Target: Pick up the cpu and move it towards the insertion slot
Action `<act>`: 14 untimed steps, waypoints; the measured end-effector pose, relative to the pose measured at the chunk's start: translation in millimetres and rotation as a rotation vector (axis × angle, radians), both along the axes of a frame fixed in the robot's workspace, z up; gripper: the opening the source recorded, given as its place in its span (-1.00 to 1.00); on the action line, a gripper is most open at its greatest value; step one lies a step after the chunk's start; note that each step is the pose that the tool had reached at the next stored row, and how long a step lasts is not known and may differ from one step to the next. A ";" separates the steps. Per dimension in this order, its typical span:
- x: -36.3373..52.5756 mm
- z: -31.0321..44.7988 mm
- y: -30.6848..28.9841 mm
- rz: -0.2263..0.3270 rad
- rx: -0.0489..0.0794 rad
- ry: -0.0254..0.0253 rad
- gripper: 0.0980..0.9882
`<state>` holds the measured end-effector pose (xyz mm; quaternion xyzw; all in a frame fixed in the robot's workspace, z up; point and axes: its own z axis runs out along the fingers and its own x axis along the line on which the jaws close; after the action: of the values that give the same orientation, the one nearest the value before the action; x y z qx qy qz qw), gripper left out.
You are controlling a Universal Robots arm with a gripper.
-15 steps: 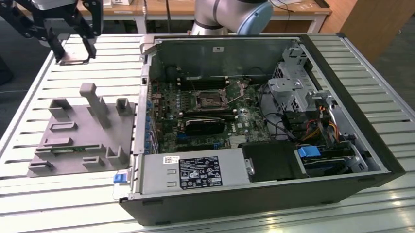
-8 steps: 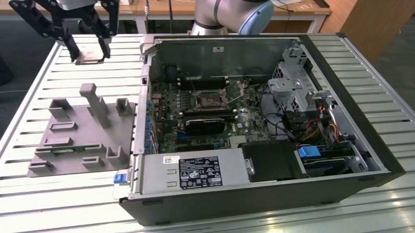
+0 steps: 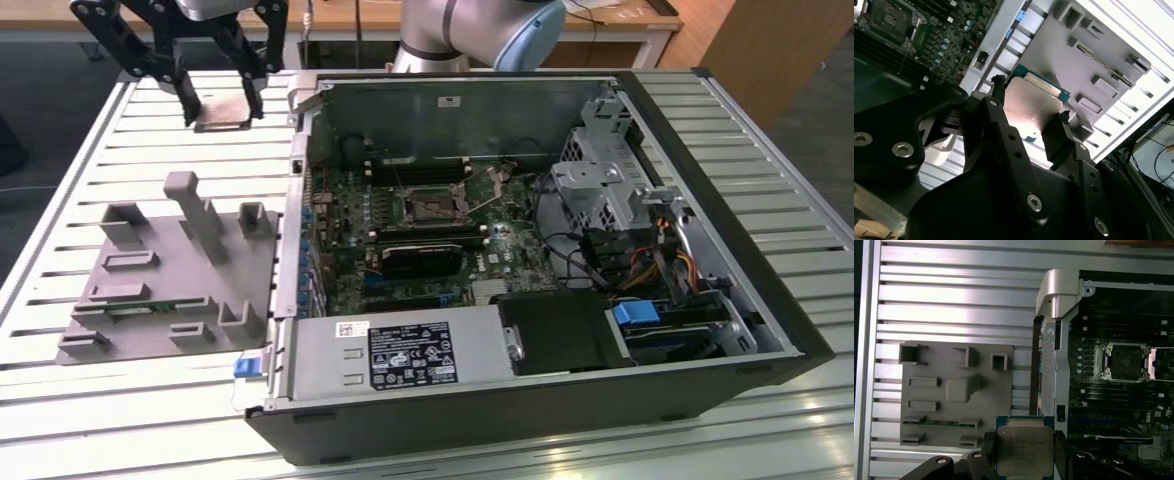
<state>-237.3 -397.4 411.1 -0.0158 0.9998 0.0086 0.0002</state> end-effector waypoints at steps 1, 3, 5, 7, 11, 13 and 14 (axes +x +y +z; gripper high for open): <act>4.2 0.0 0.0 0.000 0.000 0.0004 0.00; 12.6 0.0 0.0 0.000 0.000 0.0010 0.00; 20.6 0.0 0.0 0.000 0.000 0.0015 0.00; 28.9 0.0 0.0 0.000 0.000 0.0020 0.00; 44.2 0.0 0.0 0.000 0.000 0.0031 0.00; 51.4 0.0 0.0 0.000 0.000 0.0035 0.00; 55.1 0.0 0.0 0.000 0.000 0.0038 0.00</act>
<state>-182.2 -397.4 411.1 -0.0158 0.9998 0.0086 -0.0017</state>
